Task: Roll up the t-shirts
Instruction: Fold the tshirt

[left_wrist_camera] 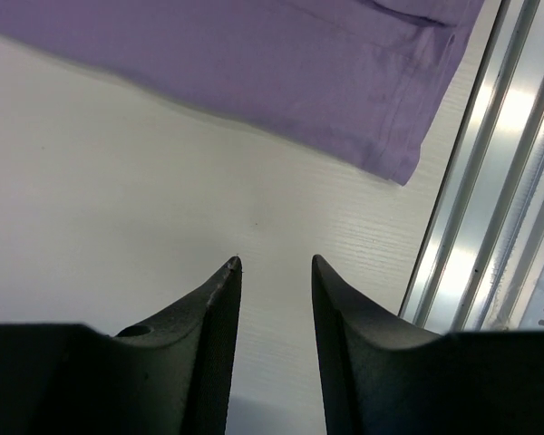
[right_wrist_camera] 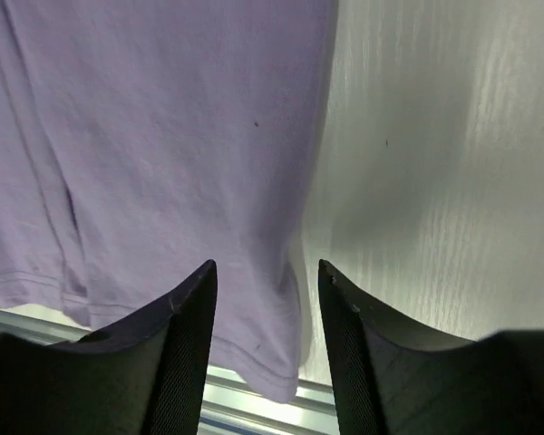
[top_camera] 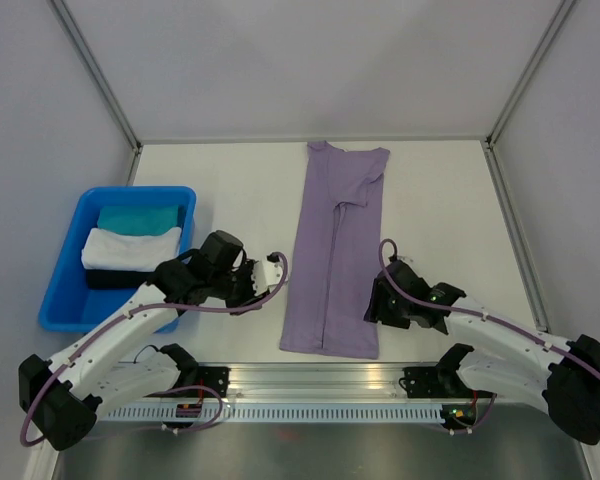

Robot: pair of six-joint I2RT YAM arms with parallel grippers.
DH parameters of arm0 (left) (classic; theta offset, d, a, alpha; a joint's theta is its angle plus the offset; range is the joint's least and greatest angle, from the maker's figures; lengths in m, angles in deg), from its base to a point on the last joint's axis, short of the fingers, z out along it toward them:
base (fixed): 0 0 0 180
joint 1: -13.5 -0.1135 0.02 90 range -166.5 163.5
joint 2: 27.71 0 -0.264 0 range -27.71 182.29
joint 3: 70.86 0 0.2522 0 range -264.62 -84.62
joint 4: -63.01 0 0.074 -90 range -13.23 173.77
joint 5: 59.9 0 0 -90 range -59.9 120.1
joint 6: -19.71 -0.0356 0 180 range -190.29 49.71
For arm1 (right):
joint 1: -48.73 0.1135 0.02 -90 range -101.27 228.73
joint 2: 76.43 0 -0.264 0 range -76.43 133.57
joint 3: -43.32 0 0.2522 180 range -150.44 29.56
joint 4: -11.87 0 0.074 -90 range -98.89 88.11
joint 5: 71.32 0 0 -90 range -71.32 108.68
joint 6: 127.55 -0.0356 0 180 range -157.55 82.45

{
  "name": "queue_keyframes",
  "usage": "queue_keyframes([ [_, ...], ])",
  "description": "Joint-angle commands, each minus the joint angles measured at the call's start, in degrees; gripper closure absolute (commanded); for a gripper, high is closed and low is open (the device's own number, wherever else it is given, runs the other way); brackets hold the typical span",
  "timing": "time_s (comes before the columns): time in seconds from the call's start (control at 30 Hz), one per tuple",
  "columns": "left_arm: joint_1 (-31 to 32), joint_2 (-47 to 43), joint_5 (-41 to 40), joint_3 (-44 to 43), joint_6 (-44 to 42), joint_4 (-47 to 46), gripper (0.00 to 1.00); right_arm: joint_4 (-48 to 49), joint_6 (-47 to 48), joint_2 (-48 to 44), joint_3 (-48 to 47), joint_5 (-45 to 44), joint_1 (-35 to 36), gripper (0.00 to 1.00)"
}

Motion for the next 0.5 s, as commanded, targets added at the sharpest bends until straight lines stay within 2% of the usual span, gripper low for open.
queue_keyframes([
  [0.0, 0.15, 0.72, 3.61, -4.88, -2.82, 1.72, 0.56, -9.10, 7.62, -3.01, -9.37, -1.78, -1.28, 0.41],
  [0.03, 0.15, 1.16, 4.48, -5.67, -3.87, 3.81, 0.55, -12.52, 9.73, -3.37, -15.66, -3.44, -1.45, 0.37],
  [0.13, 0.15, 0.11, 7.55, -9.10, -7.47, 8.21, 0.55, -14.66, 18.78, -3.81, -27.18, -4.42, -1.54, 0.34],
  [0.17, 0.24, -0.59, 8.26, -11.02, -10.35, 9.01, 0.55, -14.40, 24.28, -3.72, -29.24, -5.03, -1.54, 0.34],
  [0.23, 0.41, 0.45, 8.27, -13.40, -12.48, 10.95, 0.55, -13.52, 28.36, -3.81, -33.71, -8.01, -1.54, 0.34],
  [0.33, 1.20, 0.46, 4.59, -14.03, -17.39, 10.95, 0.55, -10.02, 36.80, -4.95, -35.67, -12.94, -1.54, 0.34],
  [0.37, 1.64, -0.24, 4.84, -12.90, -23.42, 10.95, 0.54, -6.87, 38.04, -6.69, -35.33, -13.64, -1.54, 0.34],
  [0.43, 2.70, -3.57, 9.72, -11.23, -33.08, 10.95, 0.54, -1.17, 40.77, -9.25, -32.18, -11.38, -1.54, 0.34],
  [0.47, 2.79, -4.89, 13.24, -9.30, -35.67, 10.78, 0.45, 0.61, 42.17, -10.74, -30.51, -8.67, -1.54, 0.33],
])
